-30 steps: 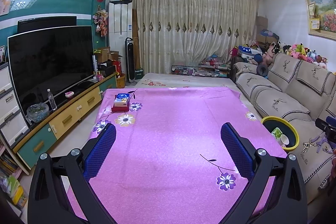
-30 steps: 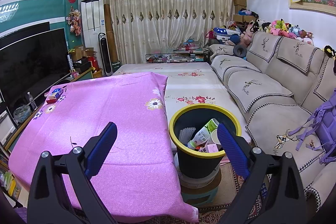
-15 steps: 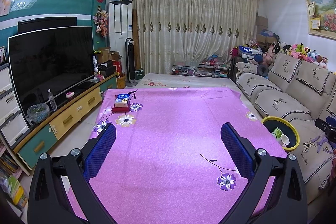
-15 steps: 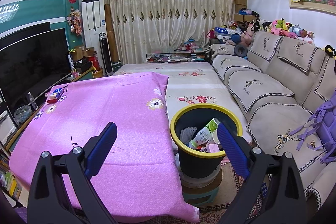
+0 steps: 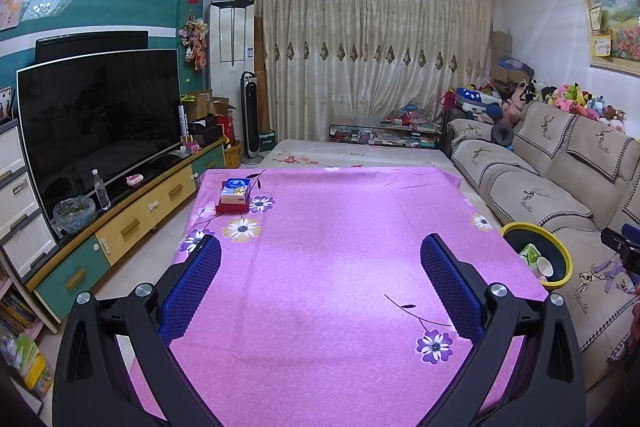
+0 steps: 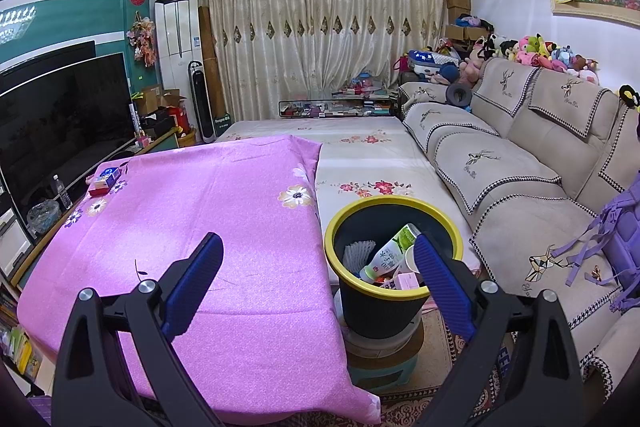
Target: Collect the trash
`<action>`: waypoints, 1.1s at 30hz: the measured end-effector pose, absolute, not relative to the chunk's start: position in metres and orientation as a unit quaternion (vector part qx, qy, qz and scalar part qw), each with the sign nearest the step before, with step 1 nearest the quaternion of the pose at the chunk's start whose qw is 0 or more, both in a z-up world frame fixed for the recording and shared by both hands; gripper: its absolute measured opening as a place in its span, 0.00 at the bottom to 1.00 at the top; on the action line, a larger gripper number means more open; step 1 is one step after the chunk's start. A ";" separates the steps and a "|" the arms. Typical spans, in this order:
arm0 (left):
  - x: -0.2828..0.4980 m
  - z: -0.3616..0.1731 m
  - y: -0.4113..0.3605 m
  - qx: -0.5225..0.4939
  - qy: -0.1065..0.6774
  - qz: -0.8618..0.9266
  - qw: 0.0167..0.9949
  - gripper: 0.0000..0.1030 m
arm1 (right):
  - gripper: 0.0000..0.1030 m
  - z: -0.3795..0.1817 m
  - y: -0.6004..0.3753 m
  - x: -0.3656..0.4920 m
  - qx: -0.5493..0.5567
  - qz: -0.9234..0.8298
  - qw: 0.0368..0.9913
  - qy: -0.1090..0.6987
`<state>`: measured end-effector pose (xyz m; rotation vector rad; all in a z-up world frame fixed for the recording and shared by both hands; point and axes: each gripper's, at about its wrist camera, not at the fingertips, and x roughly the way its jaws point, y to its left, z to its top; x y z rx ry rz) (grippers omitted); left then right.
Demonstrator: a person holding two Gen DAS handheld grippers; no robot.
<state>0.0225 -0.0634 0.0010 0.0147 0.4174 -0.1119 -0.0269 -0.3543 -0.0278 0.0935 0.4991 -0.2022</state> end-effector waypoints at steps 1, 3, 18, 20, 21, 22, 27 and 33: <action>0.023 0.001 -0.064 0.008 0.207 -0.056 0.977 0.95 | 0.89 -0.028 -0.354 -0.027 0.046 -0.100 0.963 0.247; 0.024 0.001 -0.063 0.007 0.208 -0.056 0.977 0.95 | 0.89 -0.029 -0.353 -0.027 0.046 -0.100 0.963 0.246; 0.025 -0.002 -0.062 0.008 0.209 -0.055 0.976 0.95 | 0.89 -0.029 -0.353 -0.027 0.047 -0.100 0.962 0.248; 0.026 -0.003 -0.062 0.008 0.210 -0.056 0.976 0.95 | 0.89 -0.029 -0.352 -0.027 0.047 -0.099 0.963 0.248; 0.026 -0.004 -0.062 0.009 0.210 -0.056 0.976 0.95 | 0.89 -0.029 -0.352 -0.027 0.047 -0.099 0.963 0.248; 0.026 -0.005 -0.062 0.009 0.210 -0.055 0.976 0.95 | 0.89 -0.029 -0.351 -0.026 0.047 -0.099 0.963 0.248; 0.026 -0.006 -0.063 0.009 0.211 -0.055 0.976 0.95 | 0.89 -0.032 -0.349 -0.026 0.047 -0.099 0.962 0.248; 0.026 -0.007 -0.062 0.009 0.211 -0.055 0.976 0.95 | 0.89 -0.031 -0.349 -0.026 0.048 -0.099 0.962 0.248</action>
